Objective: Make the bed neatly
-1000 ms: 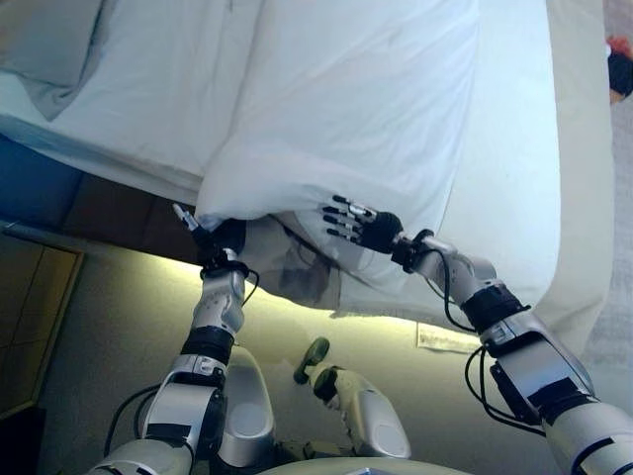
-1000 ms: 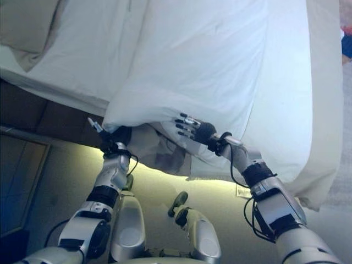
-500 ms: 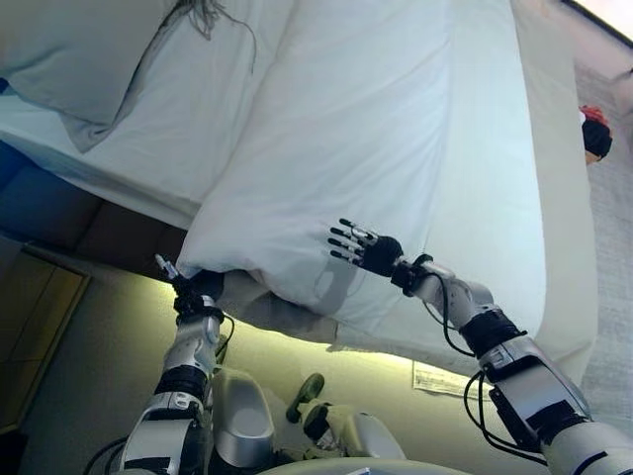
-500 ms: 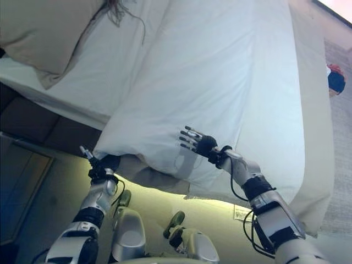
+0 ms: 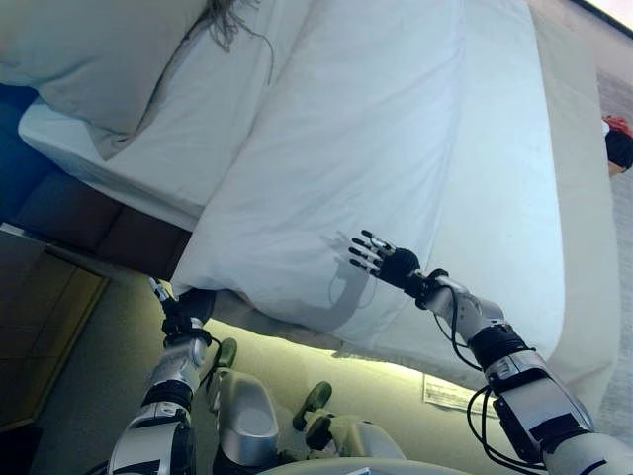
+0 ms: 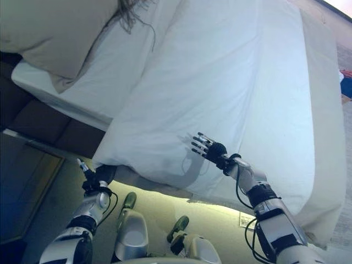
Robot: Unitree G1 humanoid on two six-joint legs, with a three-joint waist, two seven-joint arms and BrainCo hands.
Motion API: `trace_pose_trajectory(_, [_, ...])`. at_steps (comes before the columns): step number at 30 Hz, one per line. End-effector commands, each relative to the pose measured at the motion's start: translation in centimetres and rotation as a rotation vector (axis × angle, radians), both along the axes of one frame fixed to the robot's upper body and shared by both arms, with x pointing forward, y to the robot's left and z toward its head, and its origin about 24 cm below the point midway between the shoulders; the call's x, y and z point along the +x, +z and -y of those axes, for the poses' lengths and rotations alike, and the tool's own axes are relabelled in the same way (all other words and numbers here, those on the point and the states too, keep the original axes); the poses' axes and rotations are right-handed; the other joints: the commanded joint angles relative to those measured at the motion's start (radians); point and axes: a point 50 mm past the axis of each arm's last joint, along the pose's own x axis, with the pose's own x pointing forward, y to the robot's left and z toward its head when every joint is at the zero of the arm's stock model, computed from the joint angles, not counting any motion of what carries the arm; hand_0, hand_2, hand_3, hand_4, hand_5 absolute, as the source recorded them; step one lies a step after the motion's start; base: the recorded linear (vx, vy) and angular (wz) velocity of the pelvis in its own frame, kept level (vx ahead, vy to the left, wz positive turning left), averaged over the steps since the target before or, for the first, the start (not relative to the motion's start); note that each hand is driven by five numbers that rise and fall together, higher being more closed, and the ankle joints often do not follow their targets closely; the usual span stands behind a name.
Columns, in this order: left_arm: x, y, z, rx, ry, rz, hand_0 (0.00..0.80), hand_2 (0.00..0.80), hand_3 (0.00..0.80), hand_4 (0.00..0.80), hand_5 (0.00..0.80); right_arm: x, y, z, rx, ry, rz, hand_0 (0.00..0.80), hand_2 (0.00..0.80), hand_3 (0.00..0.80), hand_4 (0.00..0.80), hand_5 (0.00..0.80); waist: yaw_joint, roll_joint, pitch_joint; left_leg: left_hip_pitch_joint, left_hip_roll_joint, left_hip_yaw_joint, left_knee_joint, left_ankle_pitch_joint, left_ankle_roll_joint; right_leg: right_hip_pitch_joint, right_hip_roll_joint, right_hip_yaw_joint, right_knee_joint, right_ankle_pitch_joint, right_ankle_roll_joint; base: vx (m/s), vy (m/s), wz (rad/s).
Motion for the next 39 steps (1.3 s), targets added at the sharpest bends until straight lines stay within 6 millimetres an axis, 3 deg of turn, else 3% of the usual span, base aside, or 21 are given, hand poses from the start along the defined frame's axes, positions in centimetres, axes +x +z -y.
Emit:
trace_pose_trajectory(1, [-9.1,1.9,-13.7,0.231,0.49,-0.025,0.0,0.0,0.0,0.0,0.0,-0.3,-0.2,1.7,0.003,-0.054,0.031,0.0,0.0,0.0,0.0,0.0,0.106,-0.02,-0.023,-0.058,-0.069,-0.049,0.044,-0.053,0.053,0.017,-0.121,0.022,0.036,-0.024,0.084,-0.041,0.056,0.11])
trace_pose_trajectory(14, [-11.7,3.0,-16.9,0.329,0.486,-0.123,0.0,0.0,0.0,0.0,0.0,-0.5,0.6,4.3,-0.023,-0.08,0.063,0.0,0.0,0.0,0.0,0.0,0.115,-0.021,0.021,-0.107,-0.076,-0.072,0.085,-0.056,0.051,-0.01,-0.129,0.008,0.05,-0.018,0.085,-0.046,0.028,0.04])
trace_pose_trajectory(20, [-12.5,2.6,-16.9,0.324,0.456,-0.155,0.0,0.0,0.0,0.0,0.0,-0.3,1.1,5.1,-0.019,-0.094,0.086,0.0,0.0,0.0,0.0,0.0,0.126,-0.021,0.043,-0.131,-0.089,-0.08,0.101,-0.06,0.057,-0.025,-0.141,-0.004,0.053,-0.005,0.094,-0.061,0.01,0.07])
trace_pose_trajectory(31, [-15.8,-0.5,-15.2,0.261,0.414,-0.258,0.0,0.0,0.0,0.0,0.0,0.1,2.5,5.4,-0.03,-0.077,0.11,0.0,0.0,0.0,0.0,0.0,0.136,-0.023,0.048,-0.133,-0.091,-0.091,0.153,-0.102,0.06,-0.018,-0.15,0.003,0.086,-0.03,0.099,0.014,0.019,0.04])
trace_pose_trajectory(39, [-16.7,-2.3,-13.1,0.235,0.345,-0.272,0.0,0.0,0.0,0.0,0.0,0.1,2.5,5.9,-0.03,-0.082,0.104,0.0,0.0,0.0,0.0,0.0,0.147,-0.027,0.062,-0.144,-0.097,-0.102,0.177,-0.111,0.064,-0.029,-0.154,0.001,0.117,-0.038,0.094,-0.019,0.004,0.12])
